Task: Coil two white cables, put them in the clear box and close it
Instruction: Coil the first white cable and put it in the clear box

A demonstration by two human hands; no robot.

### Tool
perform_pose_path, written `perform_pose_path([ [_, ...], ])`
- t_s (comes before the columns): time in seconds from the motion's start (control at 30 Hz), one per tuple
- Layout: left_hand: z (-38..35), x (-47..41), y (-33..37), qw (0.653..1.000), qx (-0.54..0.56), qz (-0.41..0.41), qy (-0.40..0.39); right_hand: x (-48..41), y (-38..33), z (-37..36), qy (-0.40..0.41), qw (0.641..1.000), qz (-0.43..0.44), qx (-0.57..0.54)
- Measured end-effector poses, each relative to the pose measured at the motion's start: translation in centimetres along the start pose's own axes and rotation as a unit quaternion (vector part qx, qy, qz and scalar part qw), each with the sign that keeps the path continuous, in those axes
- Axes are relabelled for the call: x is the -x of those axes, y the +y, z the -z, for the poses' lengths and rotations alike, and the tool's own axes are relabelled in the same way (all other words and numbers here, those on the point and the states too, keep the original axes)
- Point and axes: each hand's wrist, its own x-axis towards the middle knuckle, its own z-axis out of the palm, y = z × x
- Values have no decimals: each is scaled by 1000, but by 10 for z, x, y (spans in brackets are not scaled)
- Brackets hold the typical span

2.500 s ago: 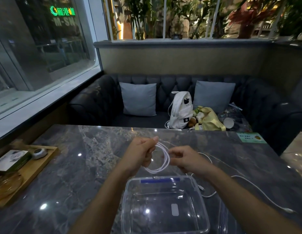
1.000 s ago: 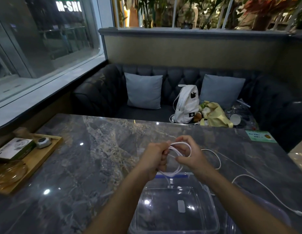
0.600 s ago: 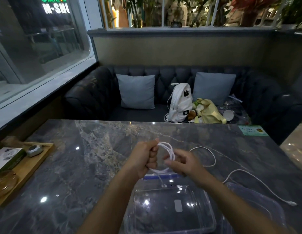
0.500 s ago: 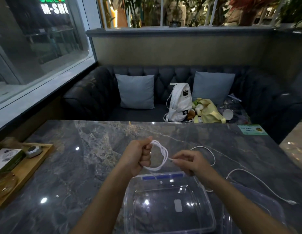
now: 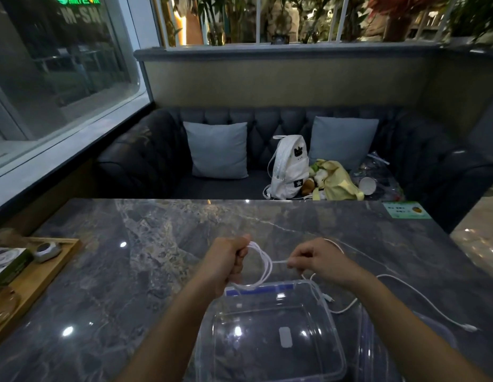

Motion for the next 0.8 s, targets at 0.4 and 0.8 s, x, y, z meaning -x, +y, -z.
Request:
perform_pose_path([
  [0.4,-23,6,-3,998,-55,-24,-14,7,-3,-14,-90,968,-7,-232],
  [0.8,-36,8,0,995,-91,-32,-40,7,-1,-19,-35,959,2,-281],
])
